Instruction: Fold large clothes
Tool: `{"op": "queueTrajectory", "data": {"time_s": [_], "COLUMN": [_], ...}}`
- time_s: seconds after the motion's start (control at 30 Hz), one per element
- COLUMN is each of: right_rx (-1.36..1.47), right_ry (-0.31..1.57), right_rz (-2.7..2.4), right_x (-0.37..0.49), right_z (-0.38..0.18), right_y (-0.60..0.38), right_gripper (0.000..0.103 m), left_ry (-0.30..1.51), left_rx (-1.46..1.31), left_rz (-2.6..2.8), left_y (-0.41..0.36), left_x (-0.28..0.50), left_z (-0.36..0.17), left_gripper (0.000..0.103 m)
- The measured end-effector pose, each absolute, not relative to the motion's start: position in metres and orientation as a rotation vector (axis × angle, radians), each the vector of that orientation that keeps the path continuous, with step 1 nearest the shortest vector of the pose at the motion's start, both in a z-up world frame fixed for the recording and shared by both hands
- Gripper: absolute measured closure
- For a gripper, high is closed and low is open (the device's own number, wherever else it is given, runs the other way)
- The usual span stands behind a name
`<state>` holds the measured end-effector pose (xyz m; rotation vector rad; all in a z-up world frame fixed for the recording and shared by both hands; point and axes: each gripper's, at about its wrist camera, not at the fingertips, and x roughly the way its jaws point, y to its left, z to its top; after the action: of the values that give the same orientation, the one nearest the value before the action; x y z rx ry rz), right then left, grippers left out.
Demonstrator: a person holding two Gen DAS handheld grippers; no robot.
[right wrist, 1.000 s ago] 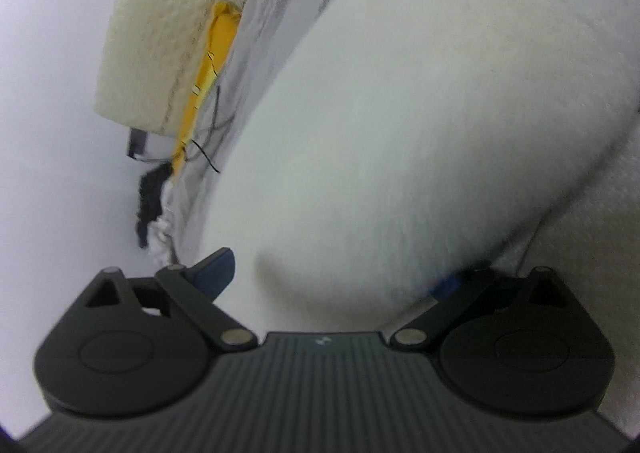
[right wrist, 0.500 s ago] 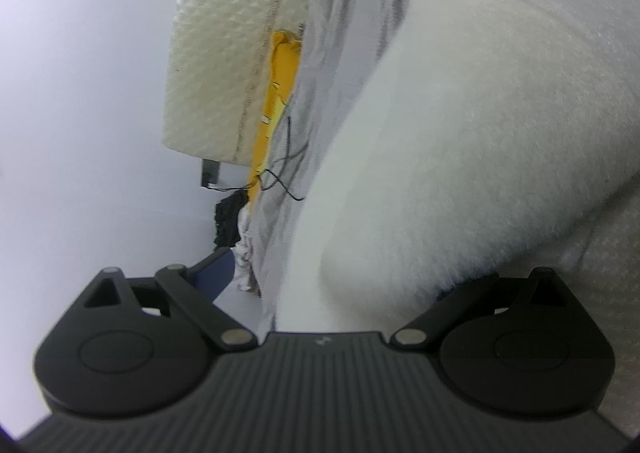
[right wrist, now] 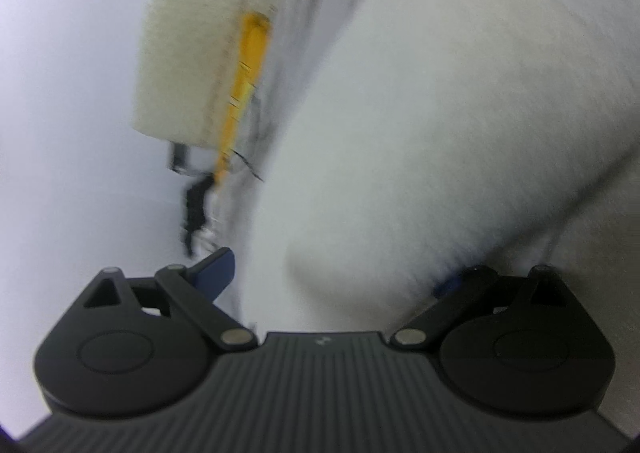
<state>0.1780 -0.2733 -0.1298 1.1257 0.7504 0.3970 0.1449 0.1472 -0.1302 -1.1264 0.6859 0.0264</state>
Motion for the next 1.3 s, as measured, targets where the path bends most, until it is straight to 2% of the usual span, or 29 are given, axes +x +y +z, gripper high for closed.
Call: {"op": "queueTrajectory", "data": {"time_s": [0.13, 0.33, 0.57, 0.67, 0.77, 1.07, 1.3], "right_rx": [1.135, 1.155, 1.017, 0.966, 0.948, 0.918, 0.894], "right_ry": [0.748, 0.667, 0.65, 0.625, 0.571, 0.455, 0.351], "right_rz": [0.361, 0.257, 0.2, 0.215, 0.24, 0.283, 0.321], "right_x": [0.176, 0.185, 0.199, 0.192, 0.183, 0.147, 0.137], "right_z": [-0.136, -0.137, -0.132, -0.12, -0.108, -0.073, -0.027], "right_y": [-0.274, -0.289, -0.285, -0.287, -0.288, -0.296, -0.317], "right_gripper": [0.005, 0.007, 0.046, 0.056, 0.059, 0.059, 0.06], "left_ry": [0.611, 0.611, 0.602, 0.581, 0.542, 0.491, 0.438], "left_rx": [-0.975, -0.984, -0.925, -0.884, -0.824, -0.796, -0.776], "left_rz": [0.021, 0.01, 0.0, -0.009, -0.058, -0.17, -0.268], "left_y": [0.139, 0.141, 0.136, 0.133, 0.13, 0.125, 0.104], "left_x": [0.138, 0.137, 0.156, 0.152, 0.147, 0.127, 0.145], "left_z": [-0.104, -0.103, -0.095, -0.087, -0.074, -0.038, 0.01], "left_gripper": [0.062, 0.062, 0.062, 0.063, 0.063, 0.063, 0.063]}}
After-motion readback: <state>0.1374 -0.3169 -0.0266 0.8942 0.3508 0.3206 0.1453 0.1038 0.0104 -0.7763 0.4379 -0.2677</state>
